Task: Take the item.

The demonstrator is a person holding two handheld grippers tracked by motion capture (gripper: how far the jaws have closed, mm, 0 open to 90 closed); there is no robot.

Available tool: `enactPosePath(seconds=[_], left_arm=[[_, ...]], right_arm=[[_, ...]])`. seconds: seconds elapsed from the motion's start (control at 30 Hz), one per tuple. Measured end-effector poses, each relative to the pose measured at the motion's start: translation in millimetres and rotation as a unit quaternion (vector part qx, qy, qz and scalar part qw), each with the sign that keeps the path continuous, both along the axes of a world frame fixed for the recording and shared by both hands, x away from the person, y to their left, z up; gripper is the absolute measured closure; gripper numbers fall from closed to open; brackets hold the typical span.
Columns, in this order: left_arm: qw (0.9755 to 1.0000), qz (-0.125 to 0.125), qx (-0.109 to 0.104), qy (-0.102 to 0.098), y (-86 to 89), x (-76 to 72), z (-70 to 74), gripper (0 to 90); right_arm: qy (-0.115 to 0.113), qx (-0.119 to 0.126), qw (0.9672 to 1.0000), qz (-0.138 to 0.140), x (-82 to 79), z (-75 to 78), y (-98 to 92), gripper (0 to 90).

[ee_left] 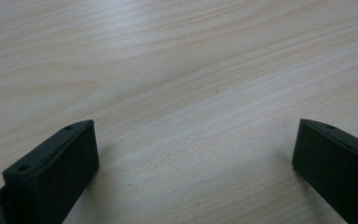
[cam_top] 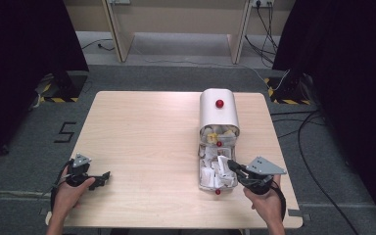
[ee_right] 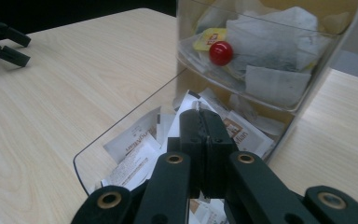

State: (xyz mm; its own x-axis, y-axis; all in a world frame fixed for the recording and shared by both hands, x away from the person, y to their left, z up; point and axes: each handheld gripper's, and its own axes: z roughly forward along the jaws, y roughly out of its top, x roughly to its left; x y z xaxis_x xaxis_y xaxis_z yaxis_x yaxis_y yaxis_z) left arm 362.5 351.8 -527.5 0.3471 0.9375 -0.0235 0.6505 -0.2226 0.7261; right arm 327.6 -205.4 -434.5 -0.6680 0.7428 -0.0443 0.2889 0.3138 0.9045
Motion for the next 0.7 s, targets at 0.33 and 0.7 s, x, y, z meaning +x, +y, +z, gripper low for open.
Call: enactPosePath(seconds=[0.33,0.7], left_arm=[[1.0000,0.001,0.000,0.000,0.1,0.0,0.0,0.0],[1.0000,0.001,0.000,0.000,0.1,0.0,0.0,0.0]], right_arm=[[-0.009,0.008,0.9997,-0.019,0.0,4.8,-14.7,89.5],[-0.017,0.018,0.9988,-0.042,-0.6,9.4,-30.8,89.5]])
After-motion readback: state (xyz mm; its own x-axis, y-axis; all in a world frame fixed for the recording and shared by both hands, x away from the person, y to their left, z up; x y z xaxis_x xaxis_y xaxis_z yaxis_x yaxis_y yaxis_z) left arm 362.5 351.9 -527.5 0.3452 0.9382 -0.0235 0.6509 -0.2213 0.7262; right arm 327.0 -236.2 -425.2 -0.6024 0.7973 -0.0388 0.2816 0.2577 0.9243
